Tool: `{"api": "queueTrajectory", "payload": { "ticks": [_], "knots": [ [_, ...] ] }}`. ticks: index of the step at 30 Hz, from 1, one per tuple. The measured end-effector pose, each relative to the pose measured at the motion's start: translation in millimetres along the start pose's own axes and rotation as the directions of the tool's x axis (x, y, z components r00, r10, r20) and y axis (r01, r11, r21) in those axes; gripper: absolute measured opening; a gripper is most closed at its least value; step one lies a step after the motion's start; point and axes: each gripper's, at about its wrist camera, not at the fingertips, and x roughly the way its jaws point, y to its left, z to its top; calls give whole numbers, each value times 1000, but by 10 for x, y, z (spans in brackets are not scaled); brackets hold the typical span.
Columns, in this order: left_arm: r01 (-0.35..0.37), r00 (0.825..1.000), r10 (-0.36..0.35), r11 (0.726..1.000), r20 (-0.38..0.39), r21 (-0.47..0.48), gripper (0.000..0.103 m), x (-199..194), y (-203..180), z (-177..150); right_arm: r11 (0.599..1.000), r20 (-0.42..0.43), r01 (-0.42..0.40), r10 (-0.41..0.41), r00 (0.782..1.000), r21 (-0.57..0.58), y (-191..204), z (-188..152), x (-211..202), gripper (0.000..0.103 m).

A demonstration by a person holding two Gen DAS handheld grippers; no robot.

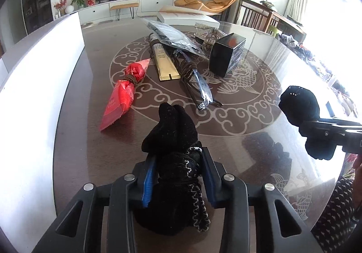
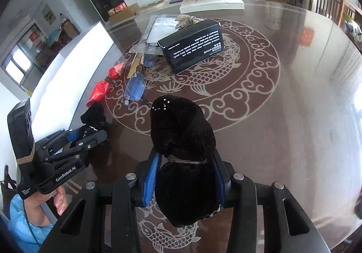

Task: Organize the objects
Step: 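Carry both black knitted items into the white box and open both tools, then grasp the red foil package tied with brown string with the left tool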

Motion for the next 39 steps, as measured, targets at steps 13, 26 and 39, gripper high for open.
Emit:
{"api": "queueTrajectory", "payload": {
  "ticks": [13,26,39],
  "knots": [
    [2,963,31,993,268,-121,35,-1820,746,88,963,68,-268,269,961,-27,1100,107,-405,43],
    [-392,898,440,816,16,-425,89,-1863,2491,-472,831,-160,-423,392,906,-360,3512,138,167,73],
    [-183,937,255,940,239,-287,90,-1786,1438,-66,977,277,154,-109,955,-148,1299,-90,-6,92]
  ]
}}
